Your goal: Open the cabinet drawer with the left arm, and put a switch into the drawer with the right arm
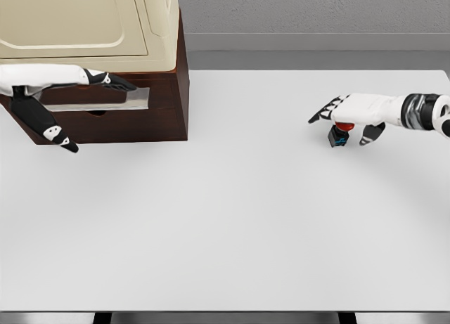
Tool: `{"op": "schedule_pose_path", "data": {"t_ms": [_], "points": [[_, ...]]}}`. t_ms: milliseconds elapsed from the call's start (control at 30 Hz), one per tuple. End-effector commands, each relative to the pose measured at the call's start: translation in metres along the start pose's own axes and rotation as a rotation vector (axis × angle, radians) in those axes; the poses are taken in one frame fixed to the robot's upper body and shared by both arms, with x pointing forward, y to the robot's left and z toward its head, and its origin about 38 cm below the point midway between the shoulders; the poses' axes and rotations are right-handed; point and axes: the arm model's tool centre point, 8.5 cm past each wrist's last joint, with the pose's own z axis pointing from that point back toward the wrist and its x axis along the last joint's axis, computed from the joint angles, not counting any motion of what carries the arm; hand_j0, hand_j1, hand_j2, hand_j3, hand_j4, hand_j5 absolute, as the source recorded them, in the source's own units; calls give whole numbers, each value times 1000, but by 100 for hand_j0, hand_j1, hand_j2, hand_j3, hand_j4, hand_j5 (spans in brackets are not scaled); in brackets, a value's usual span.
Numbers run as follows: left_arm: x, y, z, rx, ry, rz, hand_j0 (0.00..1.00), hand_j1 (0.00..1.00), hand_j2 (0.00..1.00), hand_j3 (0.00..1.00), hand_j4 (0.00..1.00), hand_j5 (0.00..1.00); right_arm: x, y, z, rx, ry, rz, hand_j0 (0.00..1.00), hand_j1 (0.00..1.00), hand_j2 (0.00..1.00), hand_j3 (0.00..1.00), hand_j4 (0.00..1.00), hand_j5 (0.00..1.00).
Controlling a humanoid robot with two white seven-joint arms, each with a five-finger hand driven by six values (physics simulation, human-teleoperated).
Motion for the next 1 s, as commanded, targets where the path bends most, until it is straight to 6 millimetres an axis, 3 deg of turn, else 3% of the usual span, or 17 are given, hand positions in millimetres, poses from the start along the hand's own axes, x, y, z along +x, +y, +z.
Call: {"op": "schedule_pose_path", "data": {"t_ms": [0, 767, 967], "points": [[0, 2, 2, 8, 4, 6, 100, 100, 100, 100, 100, 100, -4, 4, 0, 9, 11, -10, 97, 97, 97, 97, 97, 97], [-6, -3, -2, 13, 22, 29, 100, 100, 100, 100, 100, 100, 0, -3, -2, 10, -1, 22, 76, 76, 76, 76, 76, 76], [-16, -9, 0, 31, 46, 50, 100, 100, 100, 100, 100, 100, 0, -3, 0, 14, -12, 37, 72, 72, 72, 72, 72, 72]]}}
